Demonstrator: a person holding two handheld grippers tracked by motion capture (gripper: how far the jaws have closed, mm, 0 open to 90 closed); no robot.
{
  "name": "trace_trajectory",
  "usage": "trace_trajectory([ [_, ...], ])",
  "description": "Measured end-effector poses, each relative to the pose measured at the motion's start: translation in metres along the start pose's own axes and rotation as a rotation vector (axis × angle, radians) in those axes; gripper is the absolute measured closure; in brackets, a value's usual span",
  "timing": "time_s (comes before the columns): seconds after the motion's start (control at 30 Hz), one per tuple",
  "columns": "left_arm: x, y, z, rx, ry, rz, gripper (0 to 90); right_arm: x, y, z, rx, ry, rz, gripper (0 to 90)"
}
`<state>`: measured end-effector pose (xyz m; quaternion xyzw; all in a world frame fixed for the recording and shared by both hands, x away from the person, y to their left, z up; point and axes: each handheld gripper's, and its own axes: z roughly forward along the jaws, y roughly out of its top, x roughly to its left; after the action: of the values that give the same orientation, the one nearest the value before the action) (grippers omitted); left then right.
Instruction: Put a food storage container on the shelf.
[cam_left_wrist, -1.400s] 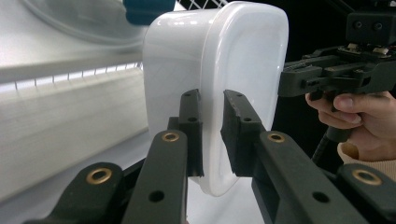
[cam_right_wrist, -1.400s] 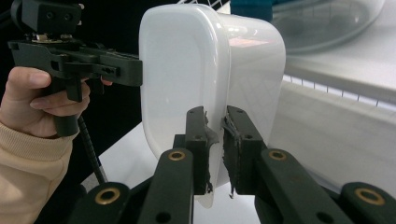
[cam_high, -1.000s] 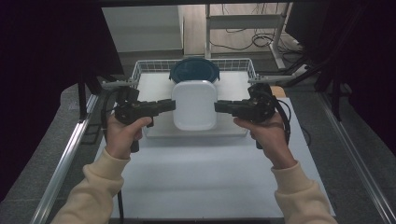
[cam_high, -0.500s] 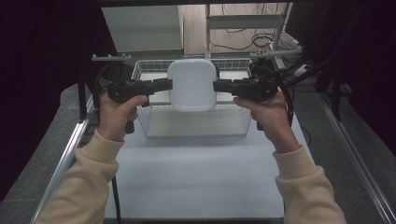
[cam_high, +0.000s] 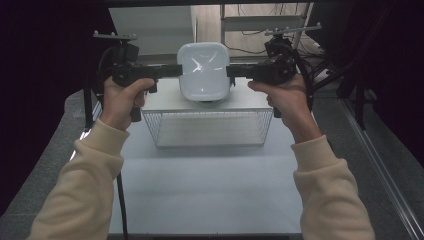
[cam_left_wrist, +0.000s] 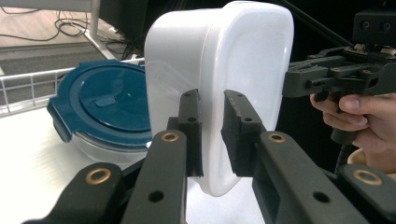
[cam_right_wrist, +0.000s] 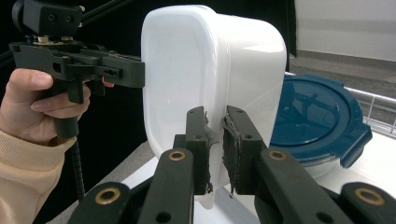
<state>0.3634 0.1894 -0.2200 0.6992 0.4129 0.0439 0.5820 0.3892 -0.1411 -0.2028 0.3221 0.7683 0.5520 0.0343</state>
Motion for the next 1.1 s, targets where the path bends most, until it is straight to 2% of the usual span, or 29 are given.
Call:
trace_trajectory([
  [0.13,0.004,0.007,0.002,0.008,0.005,-0.001,78.5,-0.003,0.008,0.004,0.01,-0.008,0.004,79.9],
  [0.3,0.013,0.013,0.006,0.016,0.002,-0.032,78.5,-0.01,0.016,0.009,0.026,-0.003,0.028,80.0],
  [0.5,0.03,0.021,0.019,0.044,-0.007,-0.103,78.6,-0.028,0.027,0.02,0.067,0.012,0.089,80.0],
  [0.77,0.051,0.024,0.039,0.088,0.001,-0.169,78.3,-0.051,0.029,0.035,0.116,0.001,0.156,79.9],
  [0.83,0.055,0.024,0.043,0.088,0.0,-0.183,78.0,-0.057,0.029,0.039,0.127,0.002,0.181,79.7],
  [0.9,0.057,0.025,0.045,0.086,-0.009,-0.189,78.1,-0.065,0.029,0.041,0.12,0.024,0.229,79.7],
  [1.1,0.065,0.032,0.055,0.087,-0.023,-0.227,76.7,-0.084,0.03,0.047,0.121,0.027,0.311,76.6],
])
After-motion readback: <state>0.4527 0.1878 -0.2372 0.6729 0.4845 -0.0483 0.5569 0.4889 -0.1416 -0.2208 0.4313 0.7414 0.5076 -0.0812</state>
